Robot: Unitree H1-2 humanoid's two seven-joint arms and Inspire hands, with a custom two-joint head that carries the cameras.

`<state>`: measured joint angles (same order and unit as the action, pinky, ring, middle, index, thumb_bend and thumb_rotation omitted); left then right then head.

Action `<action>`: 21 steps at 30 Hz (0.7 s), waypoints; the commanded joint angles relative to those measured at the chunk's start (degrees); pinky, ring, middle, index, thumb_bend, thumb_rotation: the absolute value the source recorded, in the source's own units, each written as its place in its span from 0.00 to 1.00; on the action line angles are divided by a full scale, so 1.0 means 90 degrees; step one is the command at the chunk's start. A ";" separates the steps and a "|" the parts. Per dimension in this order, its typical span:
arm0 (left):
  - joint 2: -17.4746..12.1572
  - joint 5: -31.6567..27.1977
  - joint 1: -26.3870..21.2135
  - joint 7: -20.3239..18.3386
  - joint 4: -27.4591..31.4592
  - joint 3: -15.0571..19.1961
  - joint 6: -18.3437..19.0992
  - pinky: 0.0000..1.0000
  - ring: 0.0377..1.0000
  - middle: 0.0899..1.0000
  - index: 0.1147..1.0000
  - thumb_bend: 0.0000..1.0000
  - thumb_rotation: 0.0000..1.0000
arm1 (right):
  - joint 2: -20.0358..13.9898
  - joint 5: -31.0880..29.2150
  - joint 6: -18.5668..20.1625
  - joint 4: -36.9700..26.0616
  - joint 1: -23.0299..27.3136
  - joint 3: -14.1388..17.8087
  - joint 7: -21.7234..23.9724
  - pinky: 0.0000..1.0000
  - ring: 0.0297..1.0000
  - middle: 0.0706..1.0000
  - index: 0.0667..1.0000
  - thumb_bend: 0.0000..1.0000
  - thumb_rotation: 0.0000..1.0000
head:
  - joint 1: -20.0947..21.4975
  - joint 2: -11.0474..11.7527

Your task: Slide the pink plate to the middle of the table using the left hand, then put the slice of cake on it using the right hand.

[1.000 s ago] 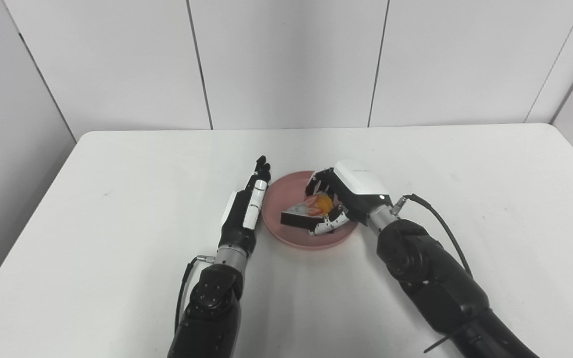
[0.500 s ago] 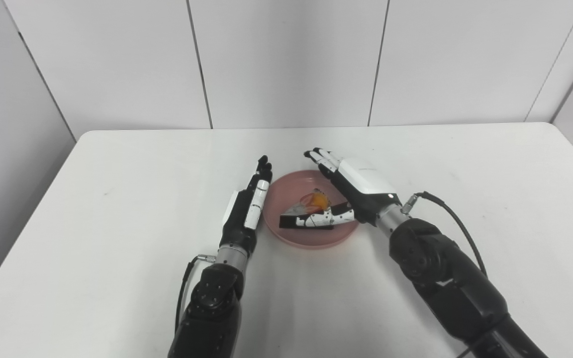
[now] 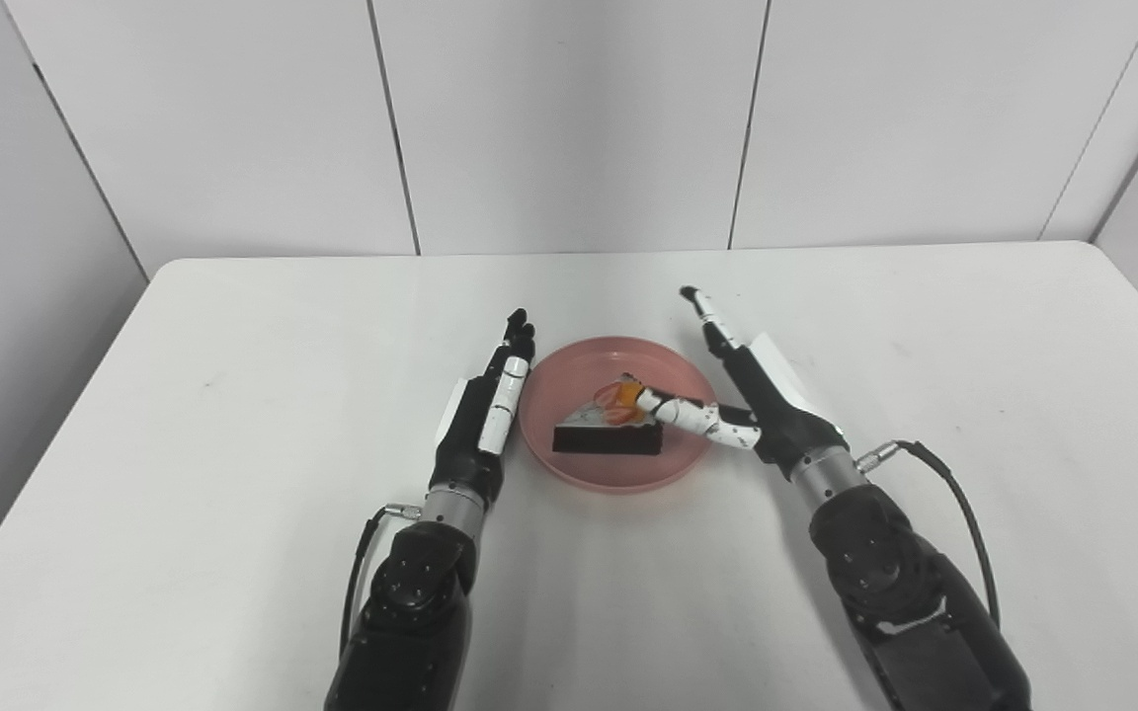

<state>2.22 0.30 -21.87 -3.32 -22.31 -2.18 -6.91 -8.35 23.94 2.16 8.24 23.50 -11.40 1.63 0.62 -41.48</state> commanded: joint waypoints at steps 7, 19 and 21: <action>-0.0112 0.0090 -0.0164 0.0175 0.0053 0.0113 -0.0200 1.00 1.00 1.00 1.00 0.70 1.00 | 0.0563 -0.1227 -0.0384 0.0069 0.0189 0.0785 -0.0325 1.00 1.00 1.00 1.00 0.63 0.98 | -0.0010 -0.0024; -0.0192 0.0203 -0.0159 0.0231 0.0097 0.0061 -0.0148 1.00 1.00 1.00 1.00 0.72 1.00 | 0.1035 -0.2826 -0.0132 0.0416 0.0213 0.1379 -0.0103 1.00 1.00 1.00 1.00 0.58 0.95 | -0.0049 -0.0077; -0.0200 0.0204 -0.0166 0.0234 0.0077 0.0054 -0.0148 1.00 1.00 1.00 1.00 0.73 1.00 | 0.1102 -0.2939 -0.0047 0.0353 0.0187 0.1434 -0.0149 1.00 1.00 1.00 1.00 0.54 0.96 | -0.0053 -0.0086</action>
<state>0.94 1.42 -21.88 -1.50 -22.29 -1.54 -6.93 1.01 -1.44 1.91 13.54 23.34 0.97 0.30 0.18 -42.19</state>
